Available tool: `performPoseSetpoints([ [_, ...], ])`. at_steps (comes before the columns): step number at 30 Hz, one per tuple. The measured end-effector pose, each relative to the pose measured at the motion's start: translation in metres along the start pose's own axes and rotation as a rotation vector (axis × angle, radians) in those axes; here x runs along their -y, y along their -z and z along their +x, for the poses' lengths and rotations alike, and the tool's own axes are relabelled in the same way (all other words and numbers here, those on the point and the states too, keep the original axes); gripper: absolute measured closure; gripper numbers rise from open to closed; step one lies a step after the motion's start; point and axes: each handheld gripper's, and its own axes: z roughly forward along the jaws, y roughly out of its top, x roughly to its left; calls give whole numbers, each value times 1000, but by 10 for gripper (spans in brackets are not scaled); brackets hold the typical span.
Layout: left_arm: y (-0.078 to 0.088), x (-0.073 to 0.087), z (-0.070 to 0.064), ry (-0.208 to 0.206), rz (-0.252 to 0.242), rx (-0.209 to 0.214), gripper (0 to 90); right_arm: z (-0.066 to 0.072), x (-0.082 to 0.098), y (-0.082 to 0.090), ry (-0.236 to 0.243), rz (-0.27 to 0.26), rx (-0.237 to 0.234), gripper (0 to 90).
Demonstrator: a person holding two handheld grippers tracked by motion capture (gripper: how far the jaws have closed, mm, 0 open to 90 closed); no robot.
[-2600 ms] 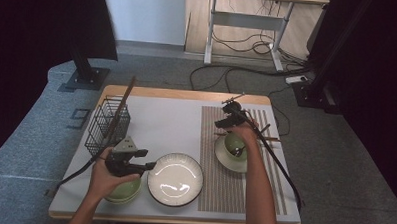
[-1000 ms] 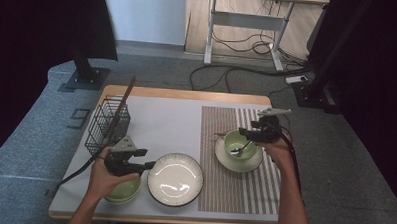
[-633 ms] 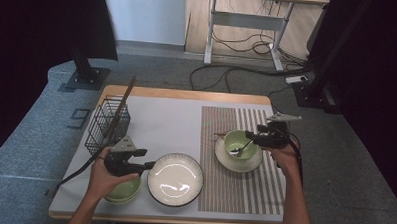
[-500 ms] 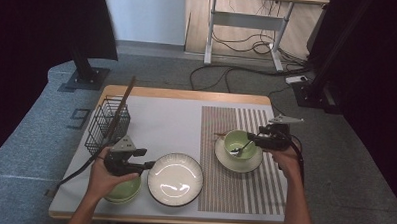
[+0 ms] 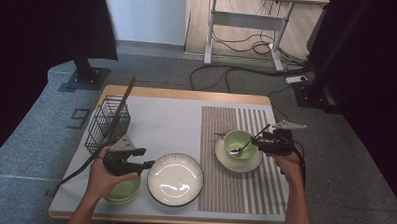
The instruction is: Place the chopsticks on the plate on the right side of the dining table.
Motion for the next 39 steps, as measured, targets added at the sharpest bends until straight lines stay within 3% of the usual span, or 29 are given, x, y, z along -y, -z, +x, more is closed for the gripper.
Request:
performPoseSetpoints([
  [13,5,1,1,1,-7,-15,423,-14,12,-4,-36,16,50,372],
  [24,9,2,1,3,-18,-21,421,-22,17,-2,-70,21,49,363],
  [29,10,1,1,2,-22,-18,421,-26,19,-1,-82,23,69,354],
  [39,8,2,-1,1,-15,-18,421,-46,25,-1,-179,29,131,272],
])
